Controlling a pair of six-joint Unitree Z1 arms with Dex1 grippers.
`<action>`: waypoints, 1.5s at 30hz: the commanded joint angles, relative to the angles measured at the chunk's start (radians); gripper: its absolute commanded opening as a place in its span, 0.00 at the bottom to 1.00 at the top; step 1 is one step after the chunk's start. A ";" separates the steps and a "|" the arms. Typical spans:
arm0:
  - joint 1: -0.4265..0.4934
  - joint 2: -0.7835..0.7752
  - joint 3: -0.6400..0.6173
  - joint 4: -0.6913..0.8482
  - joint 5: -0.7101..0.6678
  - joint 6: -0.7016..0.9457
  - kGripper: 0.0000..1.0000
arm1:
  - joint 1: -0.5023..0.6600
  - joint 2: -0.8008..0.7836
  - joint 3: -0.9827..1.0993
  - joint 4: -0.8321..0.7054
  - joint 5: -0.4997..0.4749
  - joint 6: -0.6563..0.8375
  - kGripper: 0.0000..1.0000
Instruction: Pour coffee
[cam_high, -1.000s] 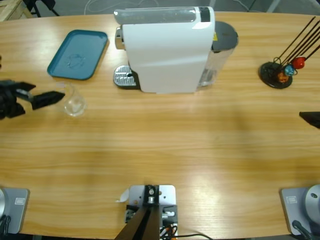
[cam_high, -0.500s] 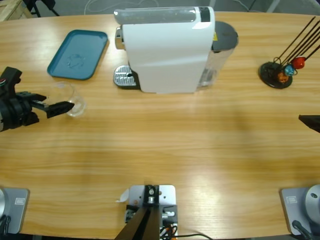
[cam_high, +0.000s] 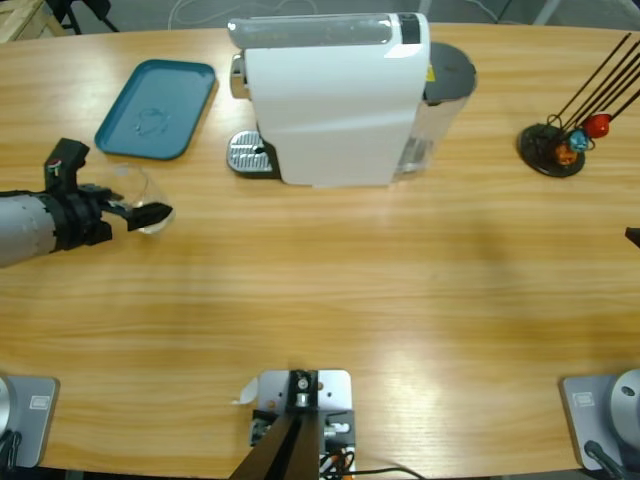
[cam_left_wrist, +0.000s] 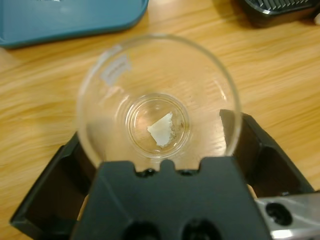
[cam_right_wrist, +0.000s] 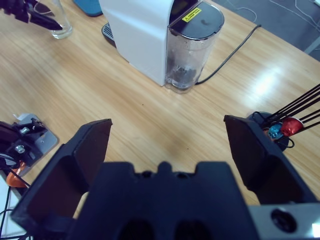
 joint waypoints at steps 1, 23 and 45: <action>-0.020 0.044 0.035 -0.090 -0.009 0.006 0.47 | -0.005 -0.052 0.035 0.024 0.006 0.003 0.95; 0.173 0.198 -0.339 0.021 -0.336 0.273 0.09 | -0.005 -0.073 0.046 0.014 -0.004 0.003 0.94; 0.082 0.418 -0.523 0.070 -0.377 0.330 0.21 | -0.008 -0.093 0.048 0.015 -0.005 0.002 0.94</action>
